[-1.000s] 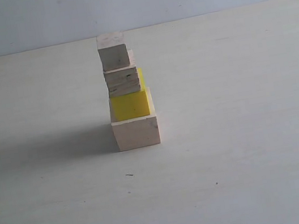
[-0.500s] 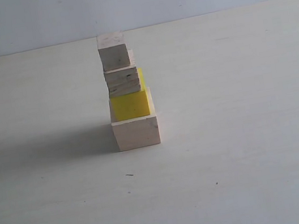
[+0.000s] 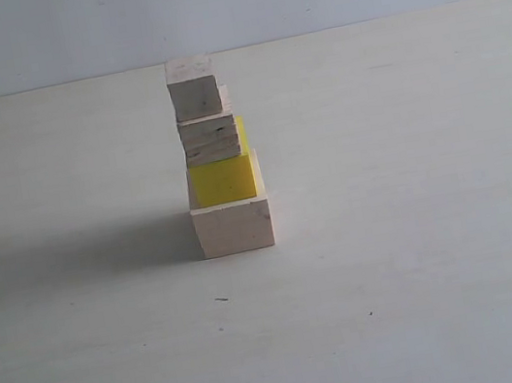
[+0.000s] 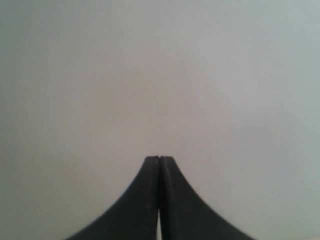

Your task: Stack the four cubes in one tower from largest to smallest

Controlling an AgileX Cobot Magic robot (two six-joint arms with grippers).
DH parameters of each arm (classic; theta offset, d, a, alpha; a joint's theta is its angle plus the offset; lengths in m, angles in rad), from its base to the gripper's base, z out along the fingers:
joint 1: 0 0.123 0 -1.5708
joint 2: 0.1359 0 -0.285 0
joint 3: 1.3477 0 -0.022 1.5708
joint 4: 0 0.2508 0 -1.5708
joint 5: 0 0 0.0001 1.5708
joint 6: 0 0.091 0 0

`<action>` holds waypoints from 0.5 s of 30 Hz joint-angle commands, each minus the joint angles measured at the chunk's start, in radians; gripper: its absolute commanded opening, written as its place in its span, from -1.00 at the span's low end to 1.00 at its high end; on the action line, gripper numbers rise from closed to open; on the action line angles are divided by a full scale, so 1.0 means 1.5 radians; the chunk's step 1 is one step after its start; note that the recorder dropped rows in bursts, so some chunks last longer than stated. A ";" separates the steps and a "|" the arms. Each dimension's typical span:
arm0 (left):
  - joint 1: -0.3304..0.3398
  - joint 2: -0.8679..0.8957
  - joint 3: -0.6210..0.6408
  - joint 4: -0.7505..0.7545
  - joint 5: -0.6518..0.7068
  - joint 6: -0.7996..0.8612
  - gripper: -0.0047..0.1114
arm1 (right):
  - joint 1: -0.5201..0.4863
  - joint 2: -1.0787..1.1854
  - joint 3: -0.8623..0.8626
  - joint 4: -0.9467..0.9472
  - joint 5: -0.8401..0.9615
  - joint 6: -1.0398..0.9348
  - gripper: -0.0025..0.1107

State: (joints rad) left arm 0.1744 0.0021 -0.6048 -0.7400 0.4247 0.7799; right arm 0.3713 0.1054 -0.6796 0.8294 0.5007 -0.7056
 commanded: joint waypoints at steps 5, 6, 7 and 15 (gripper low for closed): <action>-0.026 -0.001 0.153 -0.018 0.004 -0.004 -0.92 | 0.000 -0.003 0.005 0.000 0.000 0.001 -0.96; -0.038 -0.001 0.174 -0.028 0.000 -0.004 -0.92 | 0.000 -0.003 0.005 0.000 0.000 0.001 -0.96; -0.050 -0.001 0.194 -0.038 -0.008 -0.004 -0.92 | 0.000 -0.003 0.005 0.000 0.000 0.001 -0.96; -0.070 -0.001 0.260 -0.074 -0.056 -0.001 -0.92 | 0.000 -0.003 0.005 0.000 0.000 0.001 -0.96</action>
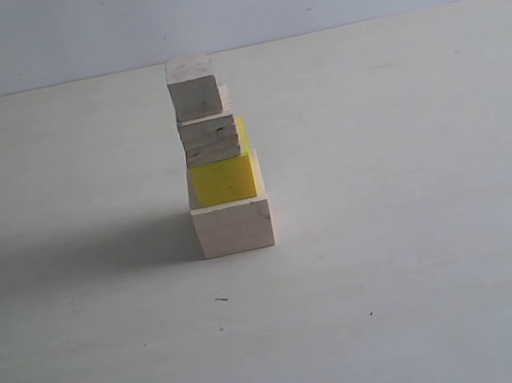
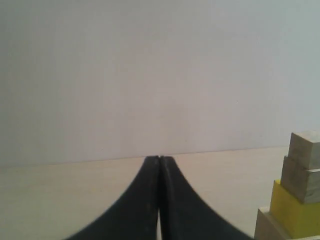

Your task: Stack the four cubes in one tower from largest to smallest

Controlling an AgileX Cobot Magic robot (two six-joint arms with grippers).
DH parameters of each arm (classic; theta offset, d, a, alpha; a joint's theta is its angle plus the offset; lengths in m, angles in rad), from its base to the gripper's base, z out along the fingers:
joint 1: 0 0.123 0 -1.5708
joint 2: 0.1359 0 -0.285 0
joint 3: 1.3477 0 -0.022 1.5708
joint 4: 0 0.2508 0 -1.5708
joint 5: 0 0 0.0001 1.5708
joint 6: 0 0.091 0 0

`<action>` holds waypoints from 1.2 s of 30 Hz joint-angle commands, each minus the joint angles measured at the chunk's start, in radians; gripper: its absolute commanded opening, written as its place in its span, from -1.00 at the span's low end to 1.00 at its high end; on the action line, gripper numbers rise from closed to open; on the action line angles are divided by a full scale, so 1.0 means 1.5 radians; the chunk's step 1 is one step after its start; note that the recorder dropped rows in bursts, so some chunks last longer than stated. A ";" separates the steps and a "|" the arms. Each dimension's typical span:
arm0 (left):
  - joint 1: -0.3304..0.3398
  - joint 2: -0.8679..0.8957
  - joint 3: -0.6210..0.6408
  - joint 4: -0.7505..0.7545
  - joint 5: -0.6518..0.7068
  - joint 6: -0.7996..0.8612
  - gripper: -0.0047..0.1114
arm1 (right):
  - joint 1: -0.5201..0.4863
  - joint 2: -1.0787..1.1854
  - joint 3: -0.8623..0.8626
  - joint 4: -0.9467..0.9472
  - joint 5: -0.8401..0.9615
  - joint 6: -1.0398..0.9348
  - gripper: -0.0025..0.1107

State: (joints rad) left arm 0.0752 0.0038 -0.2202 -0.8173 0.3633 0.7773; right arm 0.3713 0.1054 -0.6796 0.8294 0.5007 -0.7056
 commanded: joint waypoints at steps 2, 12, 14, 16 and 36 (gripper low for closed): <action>-0.004 -0.003 0.013 -0.003 -0.012 -0.009 -0.92 | 0.000 -0.003 0.005 0.000 0.000 0.001 -0.96; -0.004 -0.003 0.103 0.509 -0.032 -0.574 -0.92 | 0.000 -0.003 0.005 0.000 0.000 0.001 -0.96; -0.004 -0.003 0.123 0.511 -0.040 -0.574 -0.92 | 0.000 -0.003 0.005 0.000 0.000 0.001 -0.96; -0.004 -0.003 0.144 0.511 -0.041 -0.574 -0.92 | 0.000 -0.003 0.005 0.000 0.000 0.001 -0.96; -0.004 -0.003 0.147 0.616 -0.006 -0.574 -0.92 | 0.000 -0.003 0.005 0.000 0.000 0.001 -0.96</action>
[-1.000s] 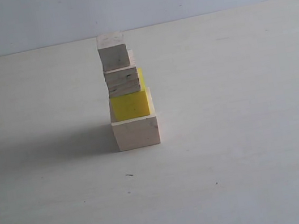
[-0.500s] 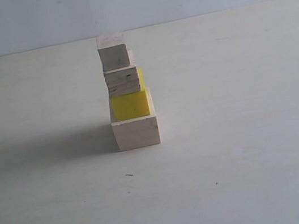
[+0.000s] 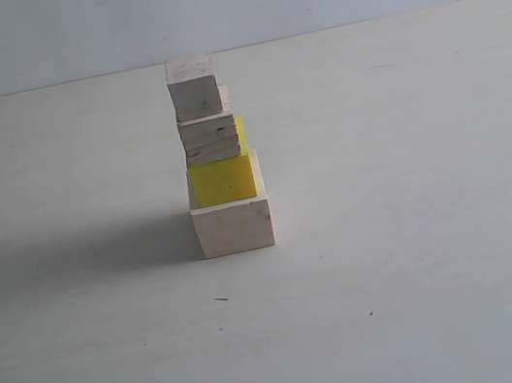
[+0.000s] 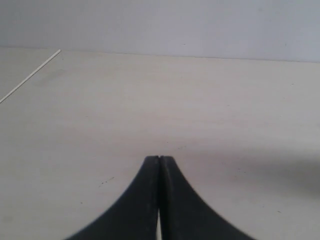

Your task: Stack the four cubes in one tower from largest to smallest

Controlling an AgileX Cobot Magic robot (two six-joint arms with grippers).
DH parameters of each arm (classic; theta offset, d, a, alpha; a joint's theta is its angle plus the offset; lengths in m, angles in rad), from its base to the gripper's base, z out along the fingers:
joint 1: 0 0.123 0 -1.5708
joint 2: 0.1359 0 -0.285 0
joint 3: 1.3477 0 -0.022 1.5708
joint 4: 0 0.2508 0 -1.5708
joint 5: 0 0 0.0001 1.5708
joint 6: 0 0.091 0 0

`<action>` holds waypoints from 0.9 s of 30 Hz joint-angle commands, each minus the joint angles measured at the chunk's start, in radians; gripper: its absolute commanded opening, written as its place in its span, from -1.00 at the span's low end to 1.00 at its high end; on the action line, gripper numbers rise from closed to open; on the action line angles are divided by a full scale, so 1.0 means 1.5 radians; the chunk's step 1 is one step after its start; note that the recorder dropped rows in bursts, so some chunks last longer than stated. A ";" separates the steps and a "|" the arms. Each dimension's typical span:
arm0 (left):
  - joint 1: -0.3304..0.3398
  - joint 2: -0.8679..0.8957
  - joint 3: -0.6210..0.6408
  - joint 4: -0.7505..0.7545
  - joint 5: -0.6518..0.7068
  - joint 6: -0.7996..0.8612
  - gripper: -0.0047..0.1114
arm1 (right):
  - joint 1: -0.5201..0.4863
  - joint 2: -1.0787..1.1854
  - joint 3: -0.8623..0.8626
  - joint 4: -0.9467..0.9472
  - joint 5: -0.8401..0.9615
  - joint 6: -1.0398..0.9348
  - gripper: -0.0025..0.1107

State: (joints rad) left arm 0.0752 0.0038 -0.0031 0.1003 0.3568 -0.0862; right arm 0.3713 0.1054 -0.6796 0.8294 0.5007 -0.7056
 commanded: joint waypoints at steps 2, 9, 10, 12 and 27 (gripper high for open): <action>-0.004 -0.003 0.002 0.004 -0.002 0.001 -0.92 | 0.000 -0.003 0.005 0.000 0.000 0.001 -0.96; -0.004 -0.003 0.002 -0.035 0.001 0.001 -0.92 | 0.000 -0.003 0.005 0.000 0.000 0.001 -0.96; -0.004 -0.003 0.002 -0.051 0.001 0.001 -0.92 | 0.000 -0.003 0.005 0.000 0.000 0.001 -0.96; -0.004 -0.003 0.002 -0.062 0.001 0.000 -0.92 | 0.000 -0.003 0.005 0.000 0.000 0.001 -0.96; -0.004 -0.003 0.002 -0.075 0.000 0.000 -0.92 | 0.000 -0.003 0.005 0.000 0.000 0.001 -0.96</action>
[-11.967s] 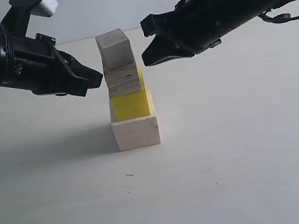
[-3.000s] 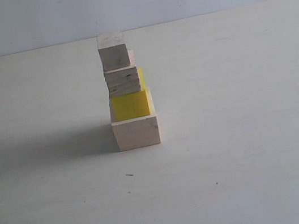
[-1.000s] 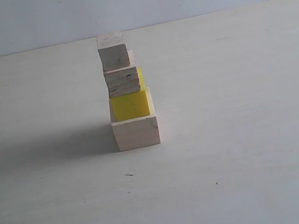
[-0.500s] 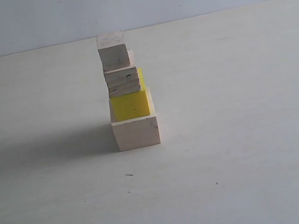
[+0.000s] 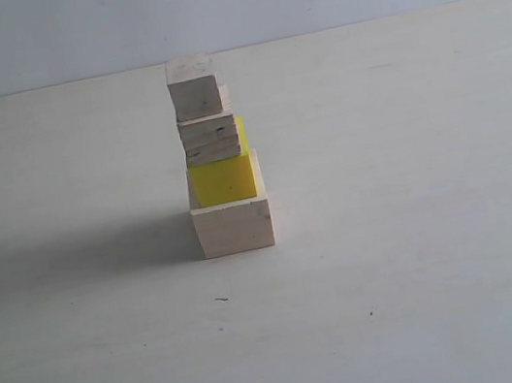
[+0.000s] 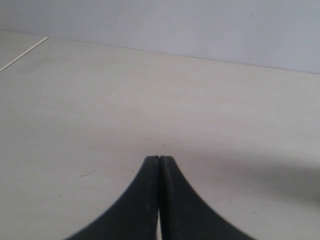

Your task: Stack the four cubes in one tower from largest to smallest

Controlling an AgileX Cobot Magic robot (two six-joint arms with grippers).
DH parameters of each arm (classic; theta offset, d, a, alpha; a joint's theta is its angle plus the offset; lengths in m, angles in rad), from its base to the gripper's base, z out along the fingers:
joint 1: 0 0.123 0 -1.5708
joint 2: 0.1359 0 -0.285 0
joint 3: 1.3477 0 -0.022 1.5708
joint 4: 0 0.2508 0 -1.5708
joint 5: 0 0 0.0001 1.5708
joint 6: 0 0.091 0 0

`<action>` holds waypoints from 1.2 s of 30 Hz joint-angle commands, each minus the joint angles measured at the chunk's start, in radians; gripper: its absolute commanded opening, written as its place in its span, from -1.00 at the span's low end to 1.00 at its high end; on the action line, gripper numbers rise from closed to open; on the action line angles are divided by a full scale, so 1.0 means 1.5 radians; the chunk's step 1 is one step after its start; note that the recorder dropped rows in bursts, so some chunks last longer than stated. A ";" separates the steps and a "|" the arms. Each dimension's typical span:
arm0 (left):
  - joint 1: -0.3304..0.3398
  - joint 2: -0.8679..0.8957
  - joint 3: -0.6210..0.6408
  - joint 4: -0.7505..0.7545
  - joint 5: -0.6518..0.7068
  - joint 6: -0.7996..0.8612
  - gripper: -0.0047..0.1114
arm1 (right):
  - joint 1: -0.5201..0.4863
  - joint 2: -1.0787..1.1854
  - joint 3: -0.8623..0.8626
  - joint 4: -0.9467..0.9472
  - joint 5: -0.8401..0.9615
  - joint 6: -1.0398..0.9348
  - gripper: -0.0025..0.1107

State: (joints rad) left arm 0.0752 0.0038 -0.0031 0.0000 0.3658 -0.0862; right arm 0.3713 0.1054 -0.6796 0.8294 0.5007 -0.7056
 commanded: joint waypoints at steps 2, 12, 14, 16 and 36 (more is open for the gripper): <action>-0.004 -0.003 0.002 -0.008 -0.006 0.000 -0.92 | 0.000 -0.003 0.005 0.000 0.000 0.001 -0.96; -0.025 -0.003 0.002 -0.008 -0.006 0.001 -0.92 | 0.000 -0.003 0.005 0.000 0.000 0.001 -0.96; -0.037 -0.003 0.002 -0.008 -0.006 0.001 -0.92 | 0.000 -0.003 0.005 0.000 0.000 0.001 -0.96; -0.038 -0.003 0.002 -0.008 -0.006 0.001 -0.92 | 0.000 -0.003 0.005 0.000 0.000 0.001 -0.96; -0.036 -0.003 0.002 -0.008 -0.006 0.002 -0.92 | 0.000 -0.003 0.005 0.000 0.000 0.001 -0.96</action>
State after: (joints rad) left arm 0.0242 0.0038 -0.0031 0.0000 0.3658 -0.0862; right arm 0.3713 0.1054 -0.6796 0.8294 0.5007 -0.7056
